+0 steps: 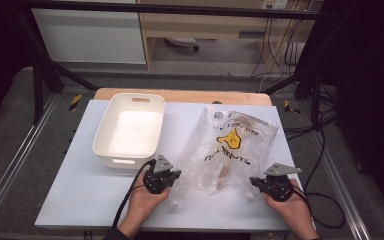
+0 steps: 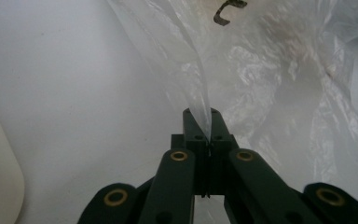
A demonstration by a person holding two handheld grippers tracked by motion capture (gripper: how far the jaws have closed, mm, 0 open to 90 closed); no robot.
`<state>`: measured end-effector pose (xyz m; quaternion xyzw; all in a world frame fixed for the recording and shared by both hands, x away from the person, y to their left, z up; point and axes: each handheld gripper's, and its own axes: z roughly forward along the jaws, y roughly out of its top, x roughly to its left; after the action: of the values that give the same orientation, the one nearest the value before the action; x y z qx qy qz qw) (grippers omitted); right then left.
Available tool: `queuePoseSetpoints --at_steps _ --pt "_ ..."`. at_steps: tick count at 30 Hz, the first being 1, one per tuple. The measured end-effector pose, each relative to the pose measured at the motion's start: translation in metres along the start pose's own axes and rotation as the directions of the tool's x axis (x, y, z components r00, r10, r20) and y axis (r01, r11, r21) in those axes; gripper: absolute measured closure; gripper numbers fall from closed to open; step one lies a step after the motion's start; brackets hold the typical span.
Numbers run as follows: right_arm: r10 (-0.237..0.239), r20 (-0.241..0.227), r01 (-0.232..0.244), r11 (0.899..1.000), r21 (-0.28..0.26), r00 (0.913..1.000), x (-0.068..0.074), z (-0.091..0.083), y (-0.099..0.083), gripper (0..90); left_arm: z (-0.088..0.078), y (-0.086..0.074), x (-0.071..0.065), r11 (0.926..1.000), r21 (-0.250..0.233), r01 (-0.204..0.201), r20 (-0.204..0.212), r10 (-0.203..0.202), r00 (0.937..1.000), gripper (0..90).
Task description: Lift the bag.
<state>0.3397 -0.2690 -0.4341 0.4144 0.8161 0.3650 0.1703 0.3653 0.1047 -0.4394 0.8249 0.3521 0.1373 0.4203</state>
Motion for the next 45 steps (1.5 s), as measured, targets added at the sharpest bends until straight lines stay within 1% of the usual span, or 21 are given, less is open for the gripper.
queuePoseSetpoints --at_steps 3,6,10,12,14,16,19,22,27,30,34,37,40,42,45 --pt "-0.005 -0.009 0.005 1.000 -0.007 0.9999 0.002 0.004 0.006 90.0 -0.003 0.004 0.000 0.9999 -0.010 0.011 0.010 -0.011 0.9999 90.0" --pt "-0.006 -0.015 0.005 1.000 -0.011 0.9999 0.003 0.007 0.011 90.0 -0.004 0.006 0.000 0.9999 -0.010 0.008 0.010 -0.007 0.9999 90.0" --pt "-0.012 -0.018 0.012 1.000 -0.004 0.9998 0.004 0.010 0.014 90.0 -0.003 0.005 0.003 1.0000 -0.007 0.007 0.011 -0.007 0.9999 90.0" --pt "-0.002 -0.018 0.002 1.000 0.000 0.9998 0.003 0.011 0.014 90.0 -0.003 0.006 0.005 0.9999 -0.010 0.014 0.010 -0.014 0.9999 90.0" --pt "0.014 -0.016 -0.014 1.000 0.005 0.9998 0.000 0.008 0.014 90.0 -0.004 0.007 0.007 0.9997 -0.015 0.021 0.007 -0.021 0.9998 90.0" --pt "0.046 -0.018 -0.046 0.999 0.000 0.9988 -0.003 0.005 0.013 90.0 -0.007 0.009 0.010 0.9992 -0.024 0.032 0.007 -0.032 0.9995 90.0" --pt "0.066 -0.018 -0.066 0.998 -0.007 0.9976 -0.009 0.001 0.013 90.0 -0.010 0.013 0.014 0.9983 -0.036 0.046 0.008 -0.046 0.9989 90.0" --pt "0.062 -0.017 -0.063 0.998 -0.020 0.9979 -0.010 -0.002 0.014 90.0 -0.013 0.018 0.015 0.9977 -0.045 0.051 0.011 -0.051 0.9987 90.0" --pt "0.052 -0.017 -0.053 0.998 -0.045 0.9985 -0.012 -0.009 0.022 90.0 -0.020 0.029 0.016 0.9973 -0.060 0.042 0.012 -0.041 0.9991 90.0" --pt "0.056 -0.014 -0.057 0.997 -0.057 0.9983 -0.015 -0.014 0.026 90.0 -0.025 0.036 0.018 0.9972 -0.066 0.036 0.012 -0.036 0.9993 90.0" --pt "0.089 -0.027 -0.091 0.993 -0.075 0.9956 -0.021 -0.020 0.031 90.0 -0.027 0.043 0.021 0.9978 -0.062 0.026 0.015 -0.026 0.9996 90.0" --pt "0.086 -0.029 -0.088 0.993 -0.079 0.9958 -0.024 -0.024 0.035 90.0 -0.028 0.048 0.023 0.9971 -0.065 0.040 0.022 -0.038 0.9990 90.0" --pt "0.086 -0.028 -0.088 0.992 -0.092 0.9959 -0.026 -0.027 0.040 90.0 -0.031 0.054 0.026 0.9967 -0.070 0.040 0.025 -0.039 0.9989 90.0" --pt "0.085 -0.031 -0.088 0.992 -0.090 0.9958 -0.026 -0.029 0.044 90.0 -0.032 0.058 0.027 0.9968 -0.069 0.040 0.031 -0.038 0.9988 90.0" --pt "0.078 -0.021 -0.079 0.994 -0.078 0.9968 -0.028 -0.028 0.050 90.0 -0.031 0.062 0.029 0.9975 -0.062 0.035 0.029 -0.033 0.9990 90.0"
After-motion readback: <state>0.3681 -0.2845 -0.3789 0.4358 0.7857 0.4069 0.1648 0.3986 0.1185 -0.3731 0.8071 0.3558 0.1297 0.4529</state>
